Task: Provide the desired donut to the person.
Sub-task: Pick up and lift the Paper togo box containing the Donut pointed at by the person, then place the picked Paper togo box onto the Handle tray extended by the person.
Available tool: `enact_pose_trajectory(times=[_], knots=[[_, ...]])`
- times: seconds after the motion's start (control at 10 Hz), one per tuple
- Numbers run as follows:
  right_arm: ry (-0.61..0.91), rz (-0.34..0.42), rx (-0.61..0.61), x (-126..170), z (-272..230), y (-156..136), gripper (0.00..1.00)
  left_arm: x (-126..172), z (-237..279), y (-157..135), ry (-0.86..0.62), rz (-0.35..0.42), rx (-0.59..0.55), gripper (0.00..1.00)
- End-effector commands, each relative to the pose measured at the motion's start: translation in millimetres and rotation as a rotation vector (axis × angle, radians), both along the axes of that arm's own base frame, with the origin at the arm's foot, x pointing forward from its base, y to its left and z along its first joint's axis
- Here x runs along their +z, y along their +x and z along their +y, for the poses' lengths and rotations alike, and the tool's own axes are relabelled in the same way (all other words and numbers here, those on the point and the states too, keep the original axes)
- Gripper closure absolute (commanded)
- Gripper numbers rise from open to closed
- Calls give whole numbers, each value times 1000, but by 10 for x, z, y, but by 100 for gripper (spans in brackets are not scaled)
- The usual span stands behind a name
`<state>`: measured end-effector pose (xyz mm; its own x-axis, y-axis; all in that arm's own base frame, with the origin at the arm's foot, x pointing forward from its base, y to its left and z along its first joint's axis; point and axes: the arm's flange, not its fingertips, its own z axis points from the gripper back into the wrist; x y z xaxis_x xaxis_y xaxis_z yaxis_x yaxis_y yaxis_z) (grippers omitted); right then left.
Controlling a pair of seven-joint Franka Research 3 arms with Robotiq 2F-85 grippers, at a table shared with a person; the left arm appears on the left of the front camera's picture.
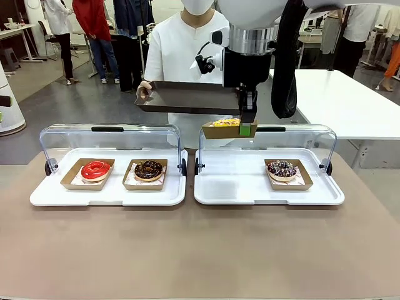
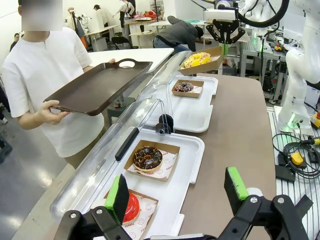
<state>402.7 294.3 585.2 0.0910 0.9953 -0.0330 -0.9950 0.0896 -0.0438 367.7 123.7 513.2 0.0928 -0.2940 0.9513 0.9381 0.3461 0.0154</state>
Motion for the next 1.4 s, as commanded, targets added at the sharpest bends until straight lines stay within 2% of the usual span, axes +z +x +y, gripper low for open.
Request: enact_pose_trajectory(times=[0.0,1.3], knots=[[1,-9,-1,26,-5,-49,100,6,10,4,-7,-10,5,0],[1,-9,-1,26,-5,-49,100,6,10,4,-7,-10,5,0]])
